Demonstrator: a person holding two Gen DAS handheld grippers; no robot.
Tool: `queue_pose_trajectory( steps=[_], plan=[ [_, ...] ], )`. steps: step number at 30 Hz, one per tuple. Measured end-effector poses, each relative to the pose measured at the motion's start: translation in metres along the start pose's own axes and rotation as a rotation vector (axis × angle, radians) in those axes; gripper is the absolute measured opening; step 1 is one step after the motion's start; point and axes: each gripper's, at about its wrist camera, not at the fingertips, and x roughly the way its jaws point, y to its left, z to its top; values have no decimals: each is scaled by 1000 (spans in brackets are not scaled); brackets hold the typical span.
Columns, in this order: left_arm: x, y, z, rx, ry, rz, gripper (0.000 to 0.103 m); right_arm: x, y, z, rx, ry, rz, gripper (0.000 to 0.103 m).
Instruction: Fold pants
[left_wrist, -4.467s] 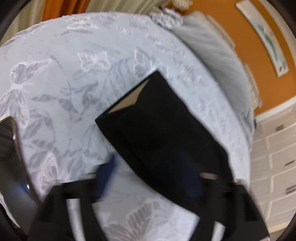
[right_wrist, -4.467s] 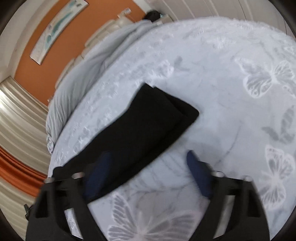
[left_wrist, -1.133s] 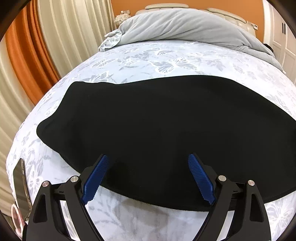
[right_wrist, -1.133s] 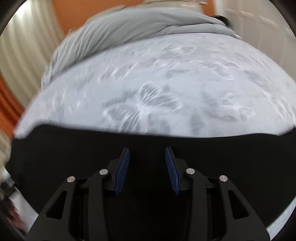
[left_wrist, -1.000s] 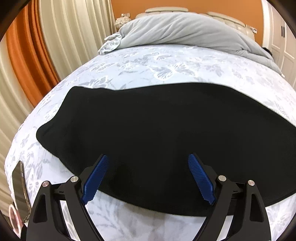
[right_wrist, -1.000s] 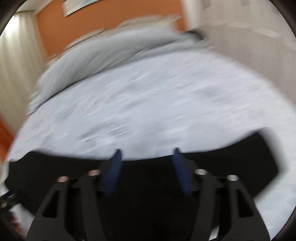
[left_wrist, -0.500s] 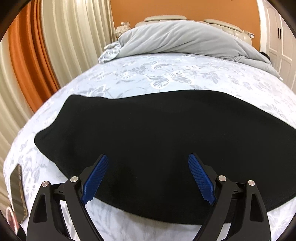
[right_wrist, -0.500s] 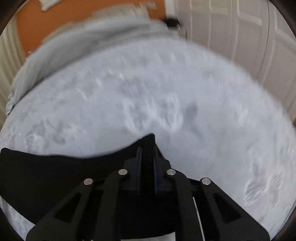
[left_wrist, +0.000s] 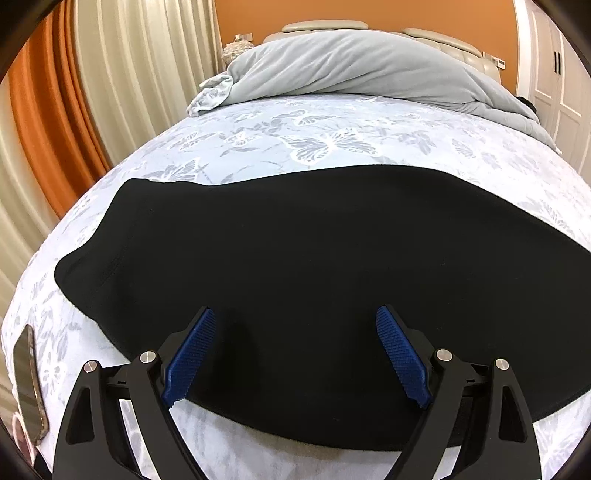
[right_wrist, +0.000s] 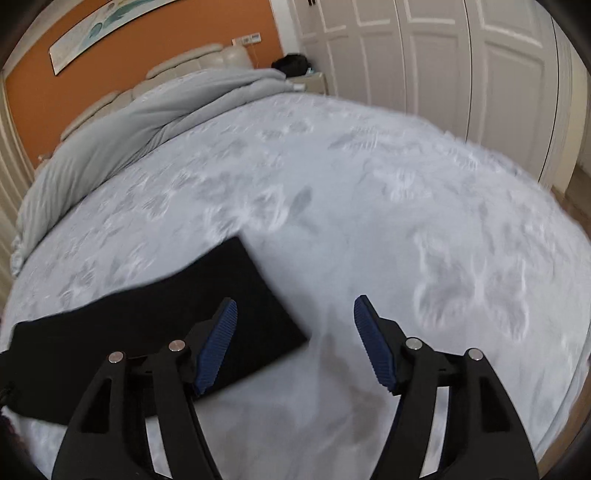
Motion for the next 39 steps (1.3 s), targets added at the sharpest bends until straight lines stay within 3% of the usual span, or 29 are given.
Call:
queue_pose_trajectory(
  steps=[3,6,12,14,15,16,18,21,29,35,39],
  plan=[
    [-10,8,0,-38,-16,-17,86,-2,10,-15,32,51,60,74],
    [-17,19,0,-79,-18,-49,86,15,25,-23,3,91,34,74],
    [-12,27,2,-121,33,-108,86,39,28,-25,94,119,28,78],
    [-7,28,4,-141,53,-134,86,43,29,-23,126,82,35,67],
    [-5,27,4,-143,57,-134,86,45,29,-20,148,80,46,37],
    [-3,26,6,-143,62,-133,86,46,28,-18,189,90,83,15],
    [-2,26,7,-136,66,-130,86,38,32,-13,249,65,160,15],
    [-3,26,8,-129,63,-122,86,1,86,5,137,-26,267,15],
    [-11,29,11,-103,25,-79,86,-50,290,7,-245,-42,509,15],
    [-15,38,15,-122,13,-83,86,-43,425,-37,-475,12,567,14],
    [-14,47,18,-150,19,-81,86,-24,472,-82,-594,72,534,14]
  ],
)
